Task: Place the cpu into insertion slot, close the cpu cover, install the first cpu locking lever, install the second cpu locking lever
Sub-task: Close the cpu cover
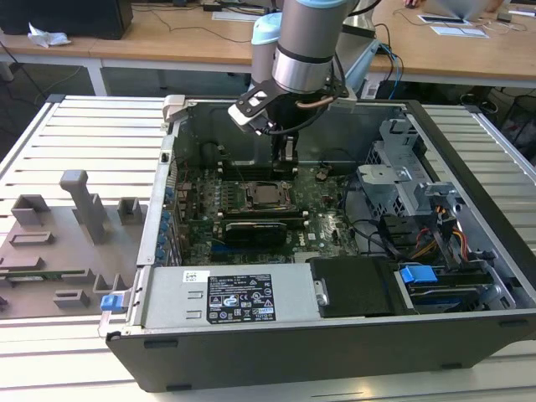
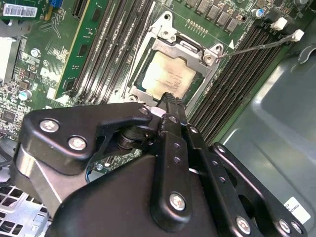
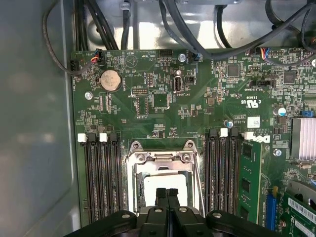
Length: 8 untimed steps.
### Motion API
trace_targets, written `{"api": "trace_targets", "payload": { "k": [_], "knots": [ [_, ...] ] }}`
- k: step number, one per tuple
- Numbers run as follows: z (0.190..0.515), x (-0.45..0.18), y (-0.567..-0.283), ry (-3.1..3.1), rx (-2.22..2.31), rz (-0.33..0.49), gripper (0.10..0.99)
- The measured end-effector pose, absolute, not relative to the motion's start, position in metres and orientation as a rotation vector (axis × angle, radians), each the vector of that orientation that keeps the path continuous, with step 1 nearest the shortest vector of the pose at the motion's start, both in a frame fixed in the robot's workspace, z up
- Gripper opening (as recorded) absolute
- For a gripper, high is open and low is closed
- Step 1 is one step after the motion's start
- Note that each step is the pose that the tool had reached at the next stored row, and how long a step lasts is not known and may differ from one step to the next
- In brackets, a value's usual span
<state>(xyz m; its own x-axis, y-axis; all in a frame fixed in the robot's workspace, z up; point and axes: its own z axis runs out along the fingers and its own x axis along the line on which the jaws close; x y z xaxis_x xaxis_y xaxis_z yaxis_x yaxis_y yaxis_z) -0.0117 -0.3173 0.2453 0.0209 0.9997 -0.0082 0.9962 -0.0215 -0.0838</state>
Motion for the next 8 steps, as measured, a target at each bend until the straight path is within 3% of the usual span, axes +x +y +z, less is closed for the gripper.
{"api": "trace_targets", "payload": {
  "k": [8],
  "knots": [
    [0.2452, -0.0159, -0.3173, -2.159, -2.205, 0.1, 0.106]
  ]
}}
